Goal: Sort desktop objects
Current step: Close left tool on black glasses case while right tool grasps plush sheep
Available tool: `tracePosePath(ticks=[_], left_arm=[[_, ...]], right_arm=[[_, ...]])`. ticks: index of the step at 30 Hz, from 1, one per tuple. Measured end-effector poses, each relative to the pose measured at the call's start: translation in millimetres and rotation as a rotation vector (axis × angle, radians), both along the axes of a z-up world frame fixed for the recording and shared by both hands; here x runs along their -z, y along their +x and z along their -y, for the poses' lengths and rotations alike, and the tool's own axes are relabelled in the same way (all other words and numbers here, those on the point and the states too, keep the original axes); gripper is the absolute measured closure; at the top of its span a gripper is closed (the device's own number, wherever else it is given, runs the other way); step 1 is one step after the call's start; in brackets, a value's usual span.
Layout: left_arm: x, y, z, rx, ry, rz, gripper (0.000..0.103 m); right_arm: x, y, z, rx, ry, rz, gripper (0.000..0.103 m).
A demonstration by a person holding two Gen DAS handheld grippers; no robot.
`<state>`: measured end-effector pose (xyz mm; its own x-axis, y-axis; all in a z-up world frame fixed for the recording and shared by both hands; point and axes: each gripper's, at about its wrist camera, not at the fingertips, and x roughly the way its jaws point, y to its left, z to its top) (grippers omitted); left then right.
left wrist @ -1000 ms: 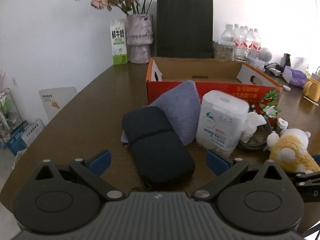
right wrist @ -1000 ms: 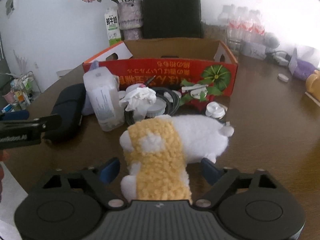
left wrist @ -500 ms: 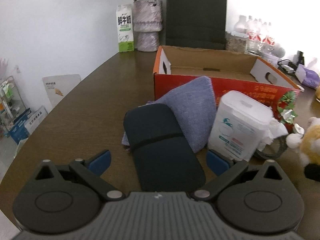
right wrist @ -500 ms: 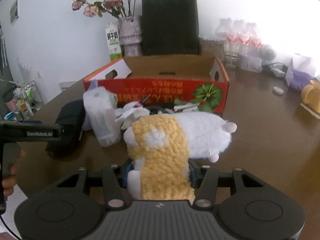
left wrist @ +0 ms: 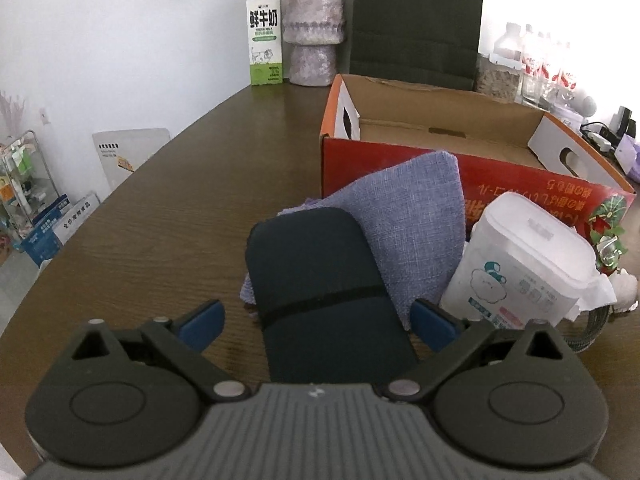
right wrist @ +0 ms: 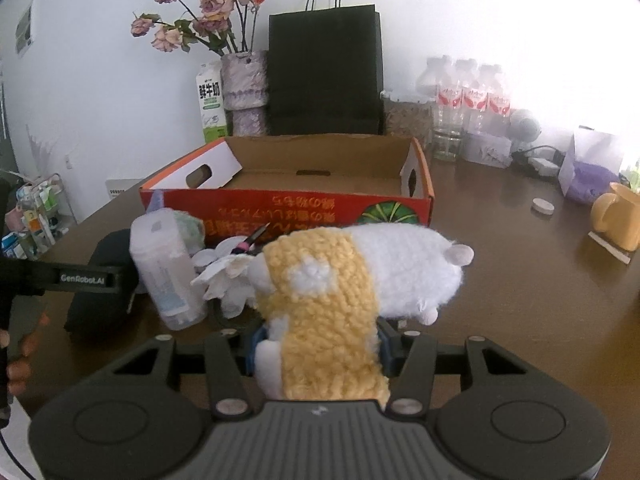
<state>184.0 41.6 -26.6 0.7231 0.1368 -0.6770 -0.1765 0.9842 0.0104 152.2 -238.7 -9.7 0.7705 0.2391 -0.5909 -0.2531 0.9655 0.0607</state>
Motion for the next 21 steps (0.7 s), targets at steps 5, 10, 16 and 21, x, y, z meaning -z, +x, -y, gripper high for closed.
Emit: tracePosePath(ticks=[5,10,16,21], left_arm=[[0.6,0.8,-0.5,0.026,-0.036,-0.007,0.023],[0.2,-2.7,1.9,0.036,-0.023,0.009,0.03],[-1.1,-9.7,2.6,0.046,0.003,0.025,0.033],[-6.9,-19.9,-1.5,0.046,-0.005,0.052,0.034]], right_arm=[[1.6,3.0,0.9,-0.001,0.002,0.001,0.053],[1.1,0.1,1.1,-0.009,0.009,0.0,0.053],[0.4,-6.1,3.3,-0.003,0.009,0.003,0.052],[-3.4,-14.4,3.3,-0.011,0.009,0.02,0.052]])
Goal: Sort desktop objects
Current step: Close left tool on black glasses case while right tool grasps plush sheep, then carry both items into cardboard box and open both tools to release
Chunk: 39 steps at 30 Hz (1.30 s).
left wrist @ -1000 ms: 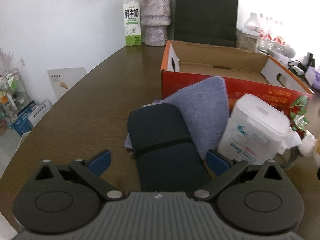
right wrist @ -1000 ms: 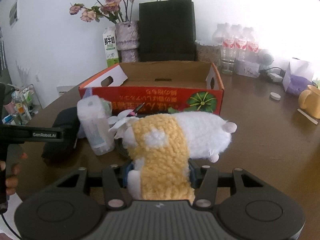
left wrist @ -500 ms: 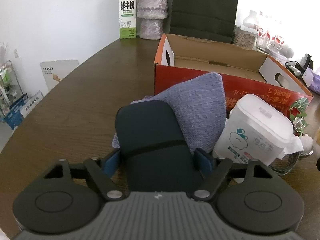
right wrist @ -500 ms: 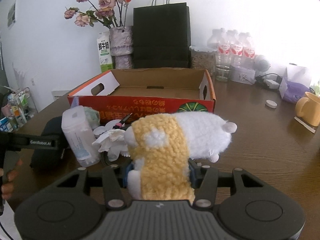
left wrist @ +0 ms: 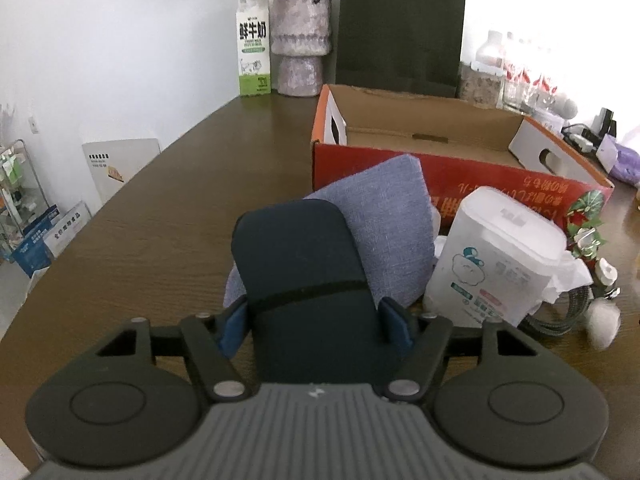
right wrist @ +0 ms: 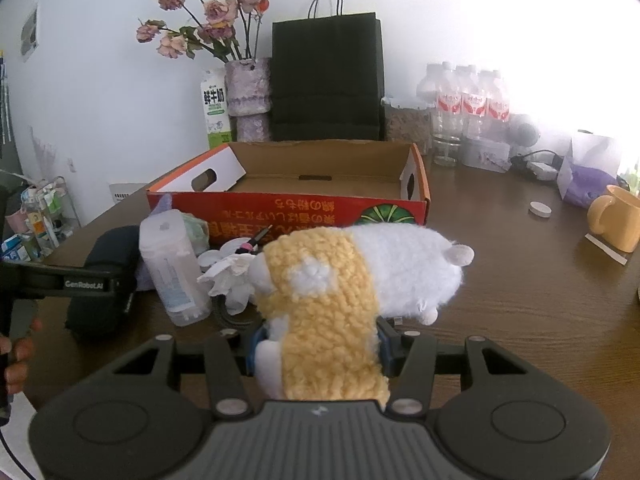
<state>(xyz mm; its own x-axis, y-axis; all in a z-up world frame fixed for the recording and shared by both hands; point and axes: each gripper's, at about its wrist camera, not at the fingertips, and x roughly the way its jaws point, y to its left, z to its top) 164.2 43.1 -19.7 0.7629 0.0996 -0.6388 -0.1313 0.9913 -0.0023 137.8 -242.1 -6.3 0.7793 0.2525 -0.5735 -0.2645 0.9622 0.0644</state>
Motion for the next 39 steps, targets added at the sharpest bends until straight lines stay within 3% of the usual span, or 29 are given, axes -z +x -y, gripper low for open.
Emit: tracePosePath(ticks=[12,21,30,39], left_arm=[[-29.9,-20.9,1.4,0.043,0.022,0.102,0.035],[-75.6,0.1,11.8,0.138,0.012,0.207,0.036],[-122.5,79.6,22.2,0.194,0.024,0.245,0.036],[-106.9,170.7,36.2,0.252,0.048,0.121,0.036]], right_arm=[[-11.8,-13.4,-3.1,-0.004,0.0,0.048,0.052],[-41.6,7.5,-13.8,-0.029,-0.014,0.151,0.052],[-83.4,81.8,-36.0,-0.063,-0.049,0.228,0.052],[-78.7,194.6,-55.5,-0.081,-0.087,0.116,0.052]])
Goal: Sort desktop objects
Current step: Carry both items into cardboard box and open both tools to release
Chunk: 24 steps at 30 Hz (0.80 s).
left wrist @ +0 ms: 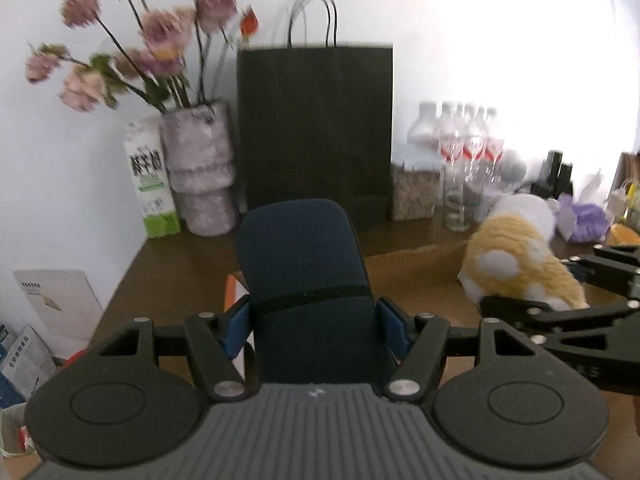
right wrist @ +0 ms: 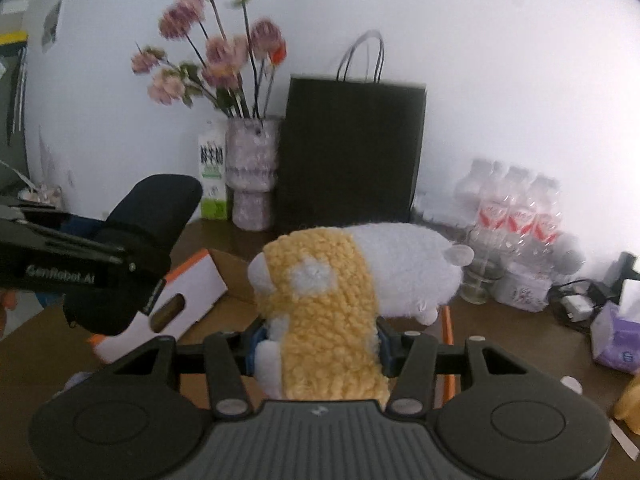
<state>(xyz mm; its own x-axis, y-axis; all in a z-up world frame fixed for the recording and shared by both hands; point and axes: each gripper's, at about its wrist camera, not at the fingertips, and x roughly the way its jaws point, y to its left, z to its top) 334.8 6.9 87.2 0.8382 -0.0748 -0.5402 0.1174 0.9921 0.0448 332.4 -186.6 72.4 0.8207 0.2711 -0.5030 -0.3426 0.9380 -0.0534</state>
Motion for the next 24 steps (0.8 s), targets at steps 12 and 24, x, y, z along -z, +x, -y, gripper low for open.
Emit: tracePosePath(ticks=[12,24], left_arm=[[59.9,100.2,3.7,0.034,0.064,-0.279,0.036],[87.2,125.0,-2.7,0.032,0.149,-0.39,0.036]], right_arm=[[67.2,114.0,-23.7,-0.019,-0.11,-0.288,0.052],[92.3,133.9,-33.2,-0.104,-0.259,-0.393,0.052]])
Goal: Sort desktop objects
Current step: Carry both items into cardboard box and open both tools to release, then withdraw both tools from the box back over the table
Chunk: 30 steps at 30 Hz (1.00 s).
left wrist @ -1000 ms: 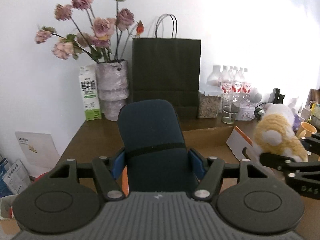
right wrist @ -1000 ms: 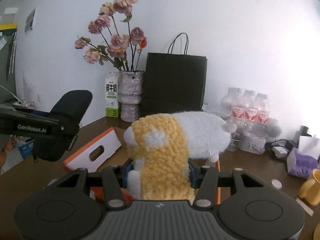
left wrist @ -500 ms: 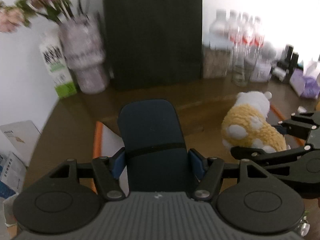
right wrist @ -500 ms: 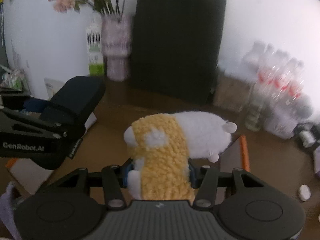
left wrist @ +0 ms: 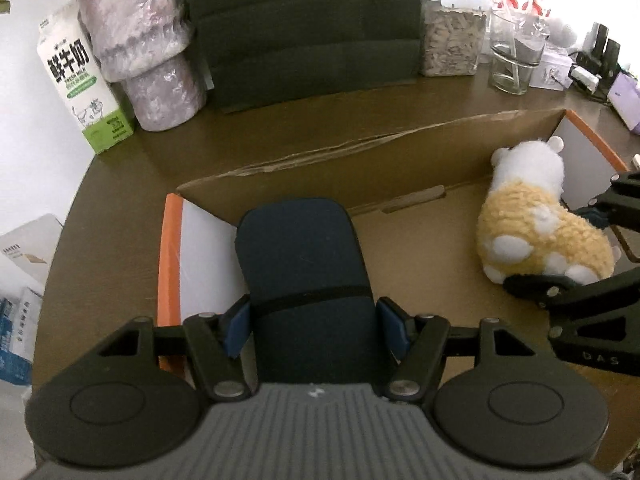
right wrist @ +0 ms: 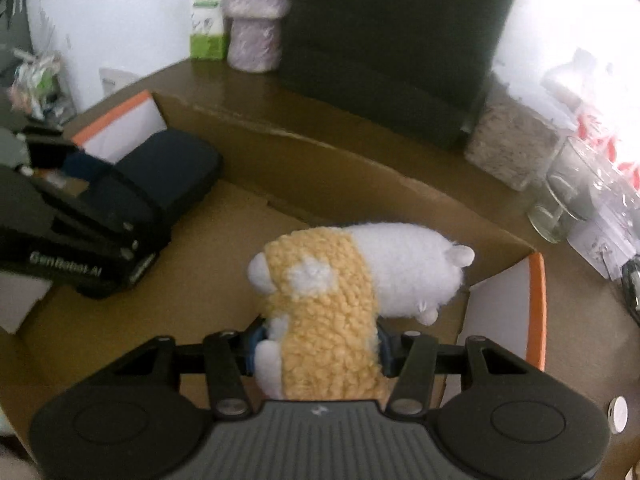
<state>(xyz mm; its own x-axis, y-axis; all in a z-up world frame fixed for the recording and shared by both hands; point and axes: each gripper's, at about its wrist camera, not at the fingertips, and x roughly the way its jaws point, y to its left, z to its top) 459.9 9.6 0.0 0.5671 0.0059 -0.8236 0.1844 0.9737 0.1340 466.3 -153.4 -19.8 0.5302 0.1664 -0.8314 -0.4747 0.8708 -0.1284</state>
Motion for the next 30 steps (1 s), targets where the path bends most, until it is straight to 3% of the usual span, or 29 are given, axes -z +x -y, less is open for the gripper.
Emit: tracePosePath(ticks=[9,12,13,14,18,23,30], left_arm=[[2.7,2.1,7.2,0.012,0.017,-0.012,0.034],[1.5,1.6,7.0,0.007,0.007,-0.01,0.029],[-0.5,-0.1,6.7,0.006,-0.001,-0.001,0.026],[-3.6,-1.9,6.6,0.006,-0.004,0.013,0.018],[-20.0,-13.0,10.0,0.021,0.001,0.087,0.001],[-46.1,-34.9,9.2,0.006,-0.028,0.187,0.0],[-82.9,-98.5,-2.1,-0.03,-0.136,0.377,0.0]], right_arm=[[1.0,4.9,1.0,0.009,-0.005,-0.033,0.049],[0.0,6.8,4.0,0.023,0.015,-0.044,0.038],[-1.2,6.5,5.2,0.024,0.024,-0.043,0.03],[-2.8,5.7,6.3,0.025,0.03,-0.034,0.021],[-13.5,-1.7,8.2,0.022,0.04,-0.003,0.015],[-36.5,-17.4,13.3,0.023,0.068,0.047,0.009],[-82.5,-70.1,28.3,0.041,0.131,0.211,0.003]])
